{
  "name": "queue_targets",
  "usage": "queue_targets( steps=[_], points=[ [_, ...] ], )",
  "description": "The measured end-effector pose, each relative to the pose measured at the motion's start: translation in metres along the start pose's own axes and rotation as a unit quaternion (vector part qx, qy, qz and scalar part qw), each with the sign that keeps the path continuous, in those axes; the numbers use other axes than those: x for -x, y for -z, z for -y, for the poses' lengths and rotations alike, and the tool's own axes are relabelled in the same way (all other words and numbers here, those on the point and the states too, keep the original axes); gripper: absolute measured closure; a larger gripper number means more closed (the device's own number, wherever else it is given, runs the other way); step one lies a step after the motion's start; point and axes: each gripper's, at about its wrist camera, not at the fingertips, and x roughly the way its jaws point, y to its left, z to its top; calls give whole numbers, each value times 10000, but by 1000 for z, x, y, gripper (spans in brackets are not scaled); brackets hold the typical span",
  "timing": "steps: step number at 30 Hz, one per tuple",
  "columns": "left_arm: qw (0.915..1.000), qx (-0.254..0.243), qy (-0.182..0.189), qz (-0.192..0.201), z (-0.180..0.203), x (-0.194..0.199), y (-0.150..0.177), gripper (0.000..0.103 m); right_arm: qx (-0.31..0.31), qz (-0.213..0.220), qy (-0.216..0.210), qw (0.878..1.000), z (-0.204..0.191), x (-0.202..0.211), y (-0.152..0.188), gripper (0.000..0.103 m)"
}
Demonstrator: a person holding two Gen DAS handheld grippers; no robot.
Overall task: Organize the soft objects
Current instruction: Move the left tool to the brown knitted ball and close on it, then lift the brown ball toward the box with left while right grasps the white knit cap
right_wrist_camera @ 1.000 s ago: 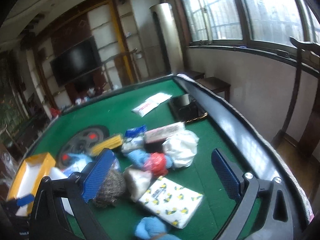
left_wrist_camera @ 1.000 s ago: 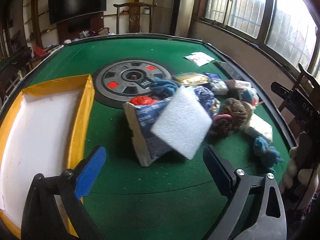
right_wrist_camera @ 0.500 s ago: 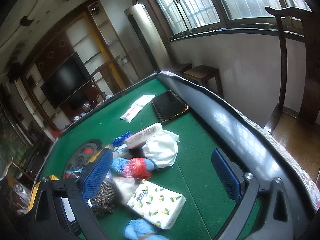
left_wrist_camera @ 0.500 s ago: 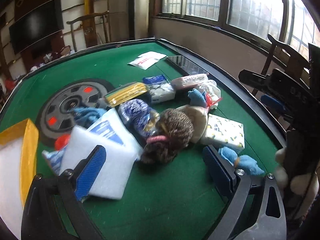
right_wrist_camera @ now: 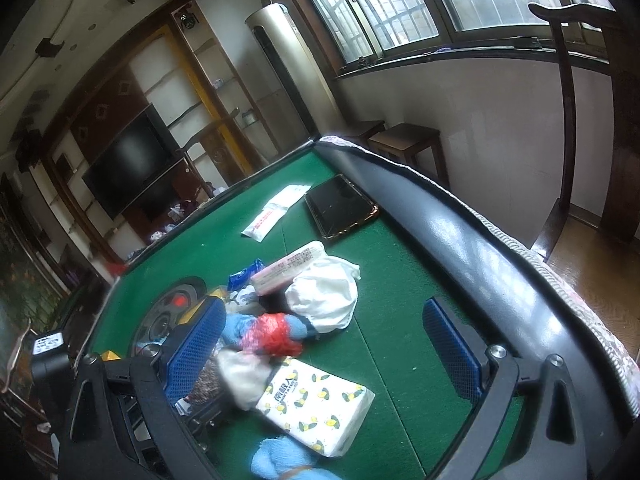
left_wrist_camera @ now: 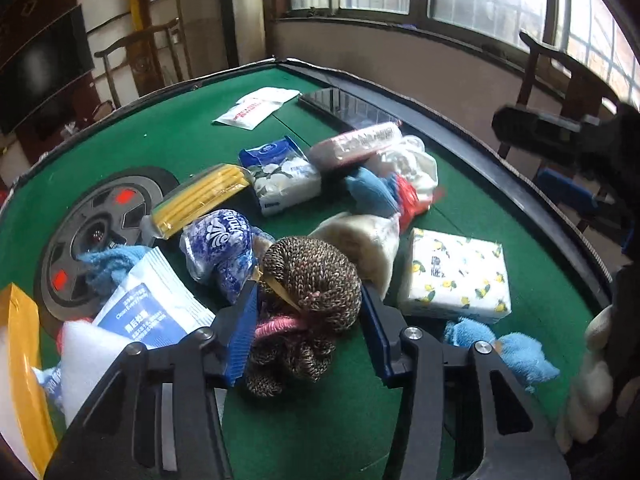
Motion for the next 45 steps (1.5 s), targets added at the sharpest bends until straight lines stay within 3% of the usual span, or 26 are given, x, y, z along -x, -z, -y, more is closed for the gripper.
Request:
queue_targets(
  steps=[5, 12, 14, 21, 23, 25, 31, 33, 34, 36, 41, 45],
  points=[
    [9973, 587, 332, 276, -18, 27, 6, 57, 3, -75, 57, 10000, 1, -4, 1, 6],
    [9843, 1268, 837, 900, -57, 118, 39, 57, 81, -249, 23, 9997, -1, -11, 4, 6],
    [9815, 1391, 821, 1026, -69, 141, 53, 56, 159, -343, -141, 9992, -4, -14, 6, 6],
    [9754, 1761, 211, 1311, -113, 197, 106, 56, 249, -664, -580, 9958, -15, -15, 11, 7],
    [9731, 1888, 2, 1318, -128, 208, 121, 56, 228, -889, -921, 9915, -22, -9, 13, 13],
    [9706, 2016, -129, 1306, -141, 213, 131, 56, 631, -1234, -1015, 9851, -40, -10, 17, 17],
    [9597, 2457, -272, 1340, -173, 216, 157, 56, 1673, -2069, -319, 9634, -72, -64, 32, 46],
    [9574, 2558, -269, 1315, -178, 215, 163, 56, 1854, -1976, -225, 9623, -79, -73, 33, 51],
    [9569, 2574, -274, 1317, -180, 215, 166, 56, 1907, -2000, -209, 9608, -83, -77, 33, 67],
    [9563, 2580, -299, 1342, -183, 217, 167, 56, 1908, -2160, -267, 9572, -88, -82, 36, 87],
    [9537, 2639, -293, 1416, -190, 223, 171, 56, 2066, -2070, -288, 9558, -96, -56, 40, 88],
    [9536, 2700, -89, 1329, -202, 219, 167, 56, 2131, -1833, -809, 9563, -117, -14, 35, 88]
  ],
)
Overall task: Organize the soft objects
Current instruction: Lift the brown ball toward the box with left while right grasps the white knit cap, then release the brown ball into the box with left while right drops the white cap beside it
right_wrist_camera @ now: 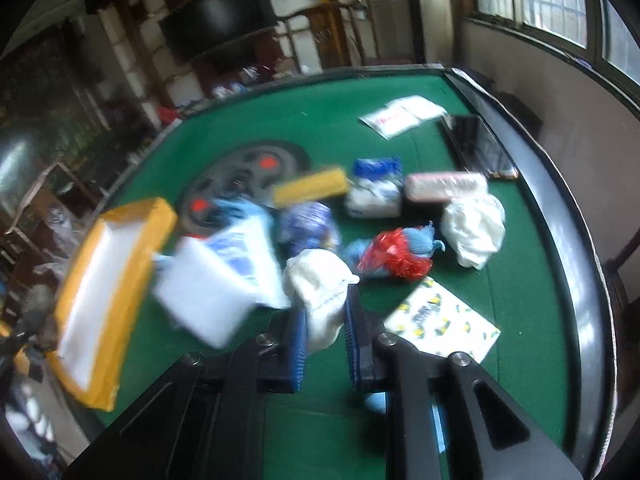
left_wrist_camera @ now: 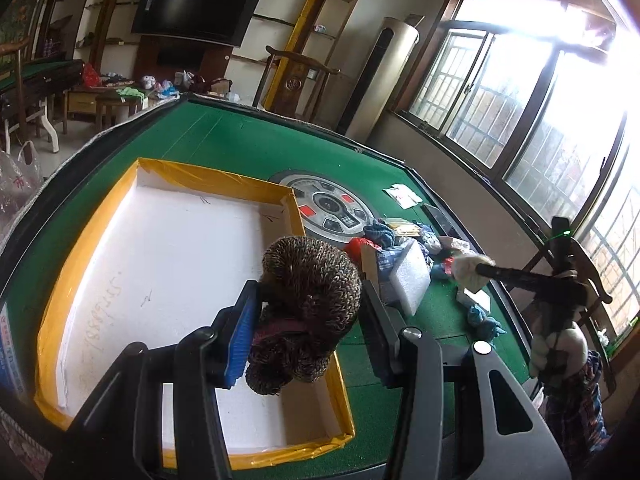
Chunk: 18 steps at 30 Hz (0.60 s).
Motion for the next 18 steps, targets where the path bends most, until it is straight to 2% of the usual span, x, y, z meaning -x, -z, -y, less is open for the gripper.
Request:
queue_targets(
  steps=[2, 5, 8, 11, 13, 18],
  points=[
    [9999, 39, 34, -98, -5, -5, -7, 56, 181, 134, -346, 9991, -24, 11, -6, 88],
    [9997, 126, 26, -207, -14, -16, -23, 56, 438, 89, -890, 9950, -62, 6, -14, 88],
    [9994, 188, -186, -203, -28, -30, -44, 56, 685, -61, -1336, 9886, -111, -22, -27, 88],
    [9981, 509, -184, -300, -47, -50, -60, 56, 805, -290, -1708, 9816, -159, -59, -38, 88],
    [9967, 694, -217, -369, -61, -67, -71, 56, 921, -403, -1782, 9788, -186, -81, -45, 88],
    [9914, 1171, -203, -557, -94, -106, -84, 56, 1119, -651, -1511, 9800, -231, -132, -53, 88]
  ],
)
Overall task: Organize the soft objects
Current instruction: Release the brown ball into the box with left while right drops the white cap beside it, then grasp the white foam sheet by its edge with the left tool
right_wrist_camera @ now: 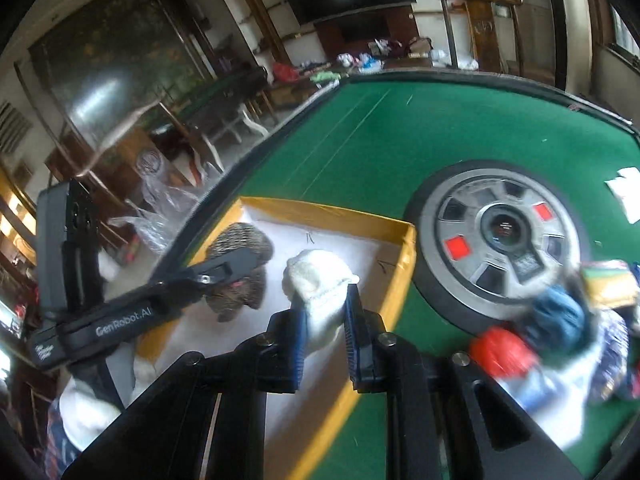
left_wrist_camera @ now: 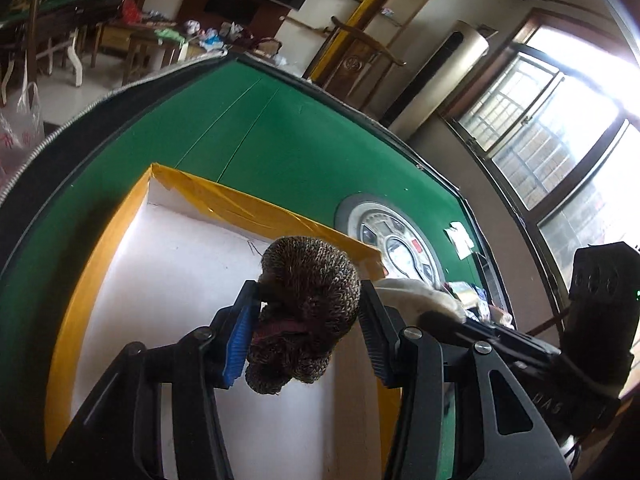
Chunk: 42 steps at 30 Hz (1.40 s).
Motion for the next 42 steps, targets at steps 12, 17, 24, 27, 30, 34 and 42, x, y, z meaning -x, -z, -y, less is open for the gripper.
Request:
queue_targets(
  steps=[12, 17, 24, 27, 30, 34, 42],
  points=[
    [9995, 172, -153, -202, 0, -37, -9, 46, -154, -202, 784, 9966, 9, -24, -9, 57],
    [9996, 113, -247, -53, 9, -20, -13, 46, -371, 253, 613, 9971, 25, 23, -5, 57],
    [9989, -259, 122, 362, 50, 45, 14, 35, -335, 1379, 1183, 9828, 69, 129, 40, 24],
    [9969, -565, 398, 375, 79, 61, 43, 35, -619, 1267, 1154, 9833, 104, 139, 62, 24],
    [9951, -769, 526, 326, 101, 70, 71, 35, -1297, 1115, 544, 9838, 143, 137, 81, 24],
    [9935, -923, 593, 302, 122, 78, 99, 35, -1993, 990, -447, 9739, 175, 116, 91, 24],
    [9910, -1223, 389, 375, 135, 86, 112, 35, -1633, 334, -1853, 9684, 150, 92, 98, 24]
  ],
)
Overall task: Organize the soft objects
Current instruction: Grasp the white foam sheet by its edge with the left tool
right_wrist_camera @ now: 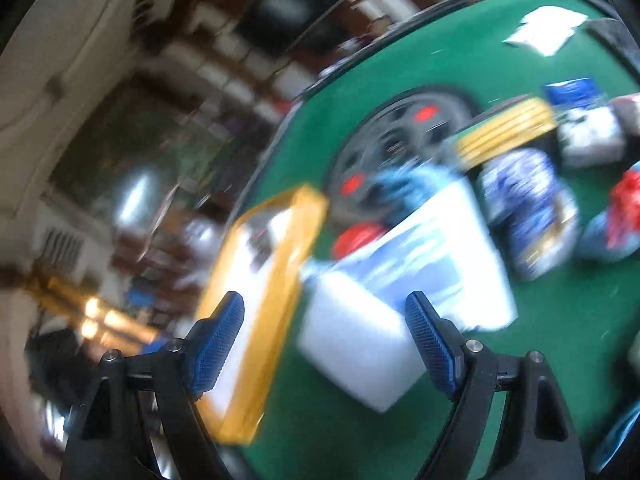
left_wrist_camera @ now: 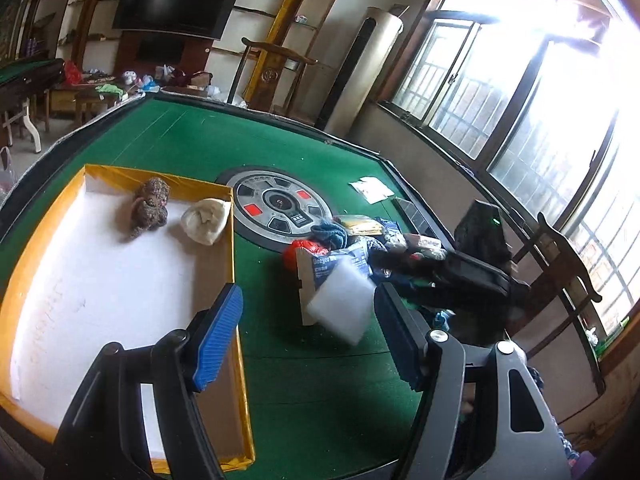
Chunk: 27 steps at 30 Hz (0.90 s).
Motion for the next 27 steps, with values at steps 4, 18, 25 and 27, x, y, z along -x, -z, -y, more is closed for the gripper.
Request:
queue_targets(
  steps=[4, 18, 25, 27],
  points=[
    [9999, -107, -41, -30, 1, -6, 5, 35, 432, -779, -1024, 9907, -23, 3, 30, 24],
    [9904, -975, -638, -739, 49, -74, 34, 35, 261, 14, -374, 9990, 20, 38, 34, 24],
    [9556, -1986, -1150, -1851, 50, -132, 39, 34, 226, 142, -395, 9989, 22, 52, 39, 24],
    [9533, -1910, -1270, -1967, 42, -143, 42, 18, 223, 163, -397, 9988, 22, 55, 40, 24]
  ],
)
